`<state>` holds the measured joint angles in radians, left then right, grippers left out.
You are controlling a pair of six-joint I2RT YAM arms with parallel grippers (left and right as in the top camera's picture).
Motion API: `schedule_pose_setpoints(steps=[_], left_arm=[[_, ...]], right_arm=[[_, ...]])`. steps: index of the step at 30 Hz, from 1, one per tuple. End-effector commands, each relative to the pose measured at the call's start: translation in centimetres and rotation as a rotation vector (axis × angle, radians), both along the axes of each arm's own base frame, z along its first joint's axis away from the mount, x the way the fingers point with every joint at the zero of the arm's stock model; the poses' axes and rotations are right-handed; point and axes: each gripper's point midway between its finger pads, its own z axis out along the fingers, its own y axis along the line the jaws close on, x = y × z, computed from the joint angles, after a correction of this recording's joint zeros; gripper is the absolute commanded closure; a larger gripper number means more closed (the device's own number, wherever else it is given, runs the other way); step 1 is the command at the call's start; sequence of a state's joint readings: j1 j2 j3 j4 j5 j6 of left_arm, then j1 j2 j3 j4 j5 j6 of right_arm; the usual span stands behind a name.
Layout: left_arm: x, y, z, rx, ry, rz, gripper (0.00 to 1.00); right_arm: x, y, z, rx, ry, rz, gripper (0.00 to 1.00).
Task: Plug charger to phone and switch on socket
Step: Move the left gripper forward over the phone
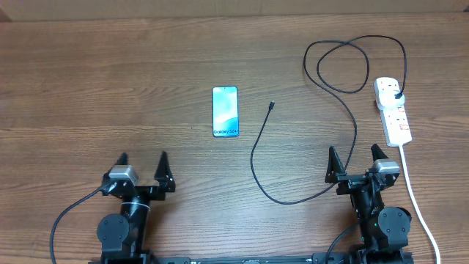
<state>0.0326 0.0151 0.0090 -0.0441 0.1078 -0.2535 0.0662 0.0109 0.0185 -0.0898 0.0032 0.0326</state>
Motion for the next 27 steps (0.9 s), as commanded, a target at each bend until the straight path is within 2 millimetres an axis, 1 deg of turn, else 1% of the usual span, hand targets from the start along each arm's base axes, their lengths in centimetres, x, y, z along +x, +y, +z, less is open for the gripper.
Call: schedule_pose_setpoints(steps=[1,2,4,7,10,11,13,14,16,17,18,20,23,24,25,27], left_arm=[[-0.9,-4.4,1.1,-0.316,0.016,-0.247,0.0],[-1.0,-4.7,1.8,-0.371,0.003,-0.268,0.0],[-1.4,-5.2,4.3,-0.431,-0.081,-0.32,0.0],[-3.2,-5.7,10.1,-0.378,-0.325,-0.405,0.0],[-5.0,-5.1,14.3,-0.34,-0.503,-0.401,0.0],[-5.7,-4.8,16.1,-0.337,-0.552,-0.389,0.0],[-7.0,-4.6,18.9,-0.296,-0.613,-0.373,0.0],[-7.4,-4.6,19.9,-0.267,-0.63,-0.365,0.0],[-8.4,-4.4,22.4,-0.168,-0.651,-0.321,0.0],[-8.6,-4.1,24.3,-0.092,-0.6,-0.272,0.0],[-8.4,-4.1,25.0,-0.044,-0.546,-0.252,0.0],[-7.8,-3.9,25.7,-0.007,-0.449,-0.225,0.0],[-6.0,-3.7,26.3,0.005,-0.187,-0.211,0.0],[-5.6,-3.9,26.3,0.006,-0.115,-0.223,0.0],[-5.1,-4.5,26.6,0.018,-0.033,-0.262,0.0],[-4.7,-6.1,27.3,0.05,0.054,-0.366,0.0]], right_arm=[[0.0,0.1,-0.2,-0.003,-0.003,0.004,0.0],[0.0,0.1,-0.2,-0.003,-0.003,0.004,0.0],[0.0,0.1,-0.2,-0.003,-0.003,0.004,0.0],[0.0,0.1,-0.2,-0.003,-0.004,0.004,0.0],[0.0,0.1,-0.2,-0.003,-0.003,0.004,0.0],[0.0,0.1,-0.2,-0.003,-0.003,0.004,0.0],[0.0,0.1,-0.2,-0.003,-0.003,0.004,0.0],[0.0,0.1,-0.2,-0.003,-0.004,0.004,0.0],[0.0,0.1,-0.2,-0.003,-0.003,0.004,0.0],[0.0,0.1,-0.2,-0.003,-0.003,0.004,0.0],[0.0,0.1,-0.2,-0.003,-0.003,0.004,0.0],[0.0,0.1,-0.2,-0.003,-0.003,0.004,0.0],[0.0,0.1,-0.2,-0.003,-0.003,0.004,0.0],[0.0,0.1,-0.2,-0.003,-0.003,0.004,0.0],[0.0,0.1,-0.2,-0.003,-0.003,0.004,0.0],[0.0,0.1,-0.2,-0.003,-0.003,0.004,0.0]])
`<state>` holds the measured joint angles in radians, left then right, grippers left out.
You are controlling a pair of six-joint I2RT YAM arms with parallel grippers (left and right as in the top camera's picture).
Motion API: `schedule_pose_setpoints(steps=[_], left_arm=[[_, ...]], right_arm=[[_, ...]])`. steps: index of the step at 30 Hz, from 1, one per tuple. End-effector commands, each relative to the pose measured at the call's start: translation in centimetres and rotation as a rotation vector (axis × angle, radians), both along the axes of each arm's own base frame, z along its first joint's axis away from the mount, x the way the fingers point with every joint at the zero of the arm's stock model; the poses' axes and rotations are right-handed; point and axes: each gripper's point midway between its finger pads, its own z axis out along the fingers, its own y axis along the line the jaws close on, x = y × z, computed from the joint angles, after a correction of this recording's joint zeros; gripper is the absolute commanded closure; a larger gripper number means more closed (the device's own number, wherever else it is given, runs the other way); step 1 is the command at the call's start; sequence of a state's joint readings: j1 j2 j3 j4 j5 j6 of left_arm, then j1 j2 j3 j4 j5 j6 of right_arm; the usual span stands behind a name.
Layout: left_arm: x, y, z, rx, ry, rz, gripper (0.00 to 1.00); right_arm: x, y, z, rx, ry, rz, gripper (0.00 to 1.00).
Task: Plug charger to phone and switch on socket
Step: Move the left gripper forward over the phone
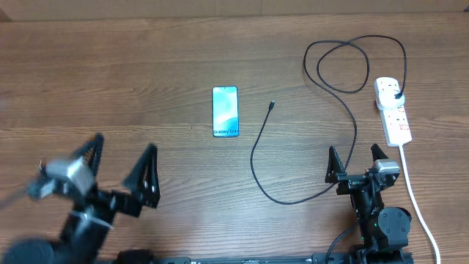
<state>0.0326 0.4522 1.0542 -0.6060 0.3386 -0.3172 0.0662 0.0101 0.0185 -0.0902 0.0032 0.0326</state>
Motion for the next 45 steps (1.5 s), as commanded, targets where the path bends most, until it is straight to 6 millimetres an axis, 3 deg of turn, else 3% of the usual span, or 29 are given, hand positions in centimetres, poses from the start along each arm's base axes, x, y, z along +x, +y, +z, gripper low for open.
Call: schedule_pose_setpoints(steps=[1,6,12,19,22,26,29,32,35,37,45], left_arm=[[1.0,-3.2,2.7,0.126,0.102,-0.217,0.0],[1.7,-6.6,5.4,0.08,0.147,-0.47,0.0],[5.7,-5.3,4.5,0.073,0.265,-0.357,0.0],[9.8,-5.8,-0.5,0.227,0.615,-0.2,0.0],[12.1,-5.7,-3.5,0.339,0.809,-0.022,0.0],[13.9,-6.4,-7.0,0.418,0.994,0.018,0.0],[16.1,-9.1,-8.9,0.372,1.032,-0.068,0.0],[16.9,-13.3,-10.1,0.263,1.069,-0.256,0.0],[17.7,-13.7,-11.7,0.233,1.126,-0.23,0.0],[18.9,-13.1,-14.9,0.149,1.258,-0.064,0.0],[20.7,-14.1,-23.2,0.244,1.441,0.007,0.0]], right_arm=[[0.0,0.1,-0.2,-0.003,-0.003,0.004,0.0],[0.0,0.1,-0.2,-0.003,-0.003,0.004,0.0],[0.0,0.1,-0.2,-0.003,-0.003,0.004,0.0],[0.0,0.1,-0.2,-0.003,-0.003,0.004,0.0],[0.0,0.1,-0.2,-0.003,-0.003,0.004,0.0],[0.0,0.1,-0.2,-0.003,-0.003,0.004,0.0],[0.0,0.1,-0.2,-0.003,-0.003,0.004,0.0],[0.0,0.1,-0.2,-0.003,-0.003,0.004,0.0],[0.0,0.1,-0.2,-0.003,-0.003,0.004,0.0],[0.0,0.1,-0.2,-0.003,-0.003,0.004,0.0],[0.0,0.1,-0.2,-0.003,-0.003,0.004,0.0]])
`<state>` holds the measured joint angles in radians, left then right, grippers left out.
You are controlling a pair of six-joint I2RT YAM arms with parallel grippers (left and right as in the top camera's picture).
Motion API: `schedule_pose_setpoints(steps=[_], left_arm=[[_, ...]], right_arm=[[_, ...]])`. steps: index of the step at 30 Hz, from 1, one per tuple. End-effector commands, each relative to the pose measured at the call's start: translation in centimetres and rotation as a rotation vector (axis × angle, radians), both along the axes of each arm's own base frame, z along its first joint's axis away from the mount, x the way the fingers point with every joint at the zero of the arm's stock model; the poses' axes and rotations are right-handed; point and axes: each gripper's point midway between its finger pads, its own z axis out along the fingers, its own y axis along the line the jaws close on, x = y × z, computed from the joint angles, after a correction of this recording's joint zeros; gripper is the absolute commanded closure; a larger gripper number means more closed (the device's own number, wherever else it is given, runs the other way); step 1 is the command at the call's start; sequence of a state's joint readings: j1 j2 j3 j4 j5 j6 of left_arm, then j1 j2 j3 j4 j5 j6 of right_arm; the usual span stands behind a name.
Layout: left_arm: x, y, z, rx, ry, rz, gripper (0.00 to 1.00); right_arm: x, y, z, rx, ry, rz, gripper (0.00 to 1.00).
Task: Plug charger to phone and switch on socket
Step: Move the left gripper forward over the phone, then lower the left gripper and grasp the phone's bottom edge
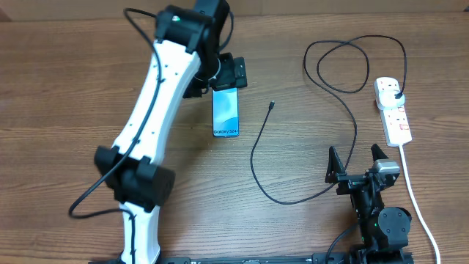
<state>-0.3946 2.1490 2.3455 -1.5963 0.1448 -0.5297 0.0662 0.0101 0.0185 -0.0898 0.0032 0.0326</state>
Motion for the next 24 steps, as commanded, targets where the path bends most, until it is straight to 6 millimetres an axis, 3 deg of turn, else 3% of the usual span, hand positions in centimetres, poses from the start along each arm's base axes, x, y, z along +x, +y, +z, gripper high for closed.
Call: schedule_pose_setpoints(steps=[1,5,12,17,24], left_arm=[[0.8,-0.1,-3.4,0.078,0.051,0.024,0.0],[1.7,-0.5,-7.5,0.109,0.115,0.023,0.0],[2.0,-0.8,-12.6,0.14,0.193,-0.064,0.0],[2.9,-1.0,-14.6,0.144,0.187,-0.084,0.0],[4.3,-1.0,-15.5,0.167,0.122,-0.122,0.0]], right_arm=[[0.0,0.1,-0.2,-0.004,-0.003,0.004,0.0],[0.0,0.1,-0.2,-0.004,-0.003,0.004,0.0],[0.0,0.1,-0.2,-0.004,-0.003,0.004,0.0],[0.0,0.1,-0.2,-0.004,-0.003,0.004,0.0],[0.0,0.1,-0.2,-0.004,-0.003,0.004,0.0]])
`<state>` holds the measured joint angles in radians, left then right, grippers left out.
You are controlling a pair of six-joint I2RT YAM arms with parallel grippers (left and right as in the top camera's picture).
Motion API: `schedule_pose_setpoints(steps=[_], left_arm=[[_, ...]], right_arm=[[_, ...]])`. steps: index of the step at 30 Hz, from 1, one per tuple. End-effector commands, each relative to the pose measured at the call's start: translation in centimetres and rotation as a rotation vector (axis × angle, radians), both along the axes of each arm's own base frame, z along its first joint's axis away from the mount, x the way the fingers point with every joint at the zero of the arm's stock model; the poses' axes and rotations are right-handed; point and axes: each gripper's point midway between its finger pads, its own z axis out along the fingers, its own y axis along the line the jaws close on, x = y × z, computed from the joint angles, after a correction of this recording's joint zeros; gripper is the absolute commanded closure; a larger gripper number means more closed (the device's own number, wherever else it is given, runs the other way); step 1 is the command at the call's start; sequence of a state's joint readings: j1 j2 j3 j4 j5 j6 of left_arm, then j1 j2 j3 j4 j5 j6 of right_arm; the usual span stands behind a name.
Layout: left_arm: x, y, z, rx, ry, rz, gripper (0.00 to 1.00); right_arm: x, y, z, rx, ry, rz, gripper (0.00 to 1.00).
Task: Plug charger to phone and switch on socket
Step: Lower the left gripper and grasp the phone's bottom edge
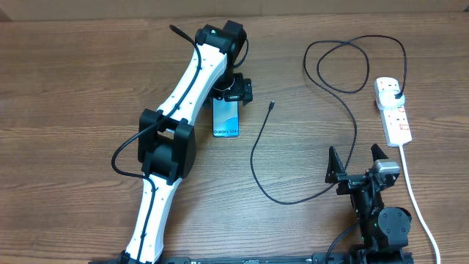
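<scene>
The phone [226,121] lies face up in the middle of the table, its screen lit blue. My left arm reaches far out, and its gripper [232,92] sits over the phone's far end, open, with dark fingers on either side. The charger's black cable [254,158] loops across the table. Its free plug [272,105] lies just right of the phone. The other end goes into the white power strip [396,121] at the right. My right gripper [357,158] rests open near the front edge, away from everything.
The strip's white lead [418,205] runs down to the front right edge, close beside the right arm's base. Cable coils [344,66] lie at the back right.
My left gripper has moved a little nearer and lower, from just beyond the phone's far end to over that end. The arm's elbow has swung right. Phone, cable and right arm are unchanged.
Both arms rested at the front edge with open grippers. The left arm was then lifting and blurred at the front left. Later it was stretched out beyond the phone's far end, and now its gripper sits on that end. The right arm has stayed still.
</scene>
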<state>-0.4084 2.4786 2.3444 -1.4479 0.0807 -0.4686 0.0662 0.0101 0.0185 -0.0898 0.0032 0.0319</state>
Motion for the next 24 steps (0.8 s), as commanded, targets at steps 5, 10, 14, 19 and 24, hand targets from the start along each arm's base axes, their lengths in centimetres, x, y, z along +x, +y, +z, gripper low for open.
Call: schedule_pose_setpoints(steps=[5,10,14,19,24], left_arm=[[0.9,0.1,-1.3,0.03,-0.035,-0.06,0.0],[1.1,0.5,-1.9,0.053,-0.043,-0.058,0.0],[1.2,0.4,-2.3,0.05,-0.047,-0.054,0.0],[0.5,0.7,-4.9,0.06,-0.018,-0.049,0.0],[-0.4,1.1,-7.2,0.07,0.008,-0.05,0.0]], right_arm=[[0.0,0.1,-0.2,-0.003,-0.003,0.004,0.0],[0.0,0.1,-0.2,-0.003,-0.003,0.004,0.0],[0.0,0.1,-0.2,-0.003,-0.003,0.004,0.0],[0.0,0.1,-0.2,-0.003,-0.003,0.004,0.0],[0.0,0.1,-0.2,-0.003,-0.003,0.004,0.0]])
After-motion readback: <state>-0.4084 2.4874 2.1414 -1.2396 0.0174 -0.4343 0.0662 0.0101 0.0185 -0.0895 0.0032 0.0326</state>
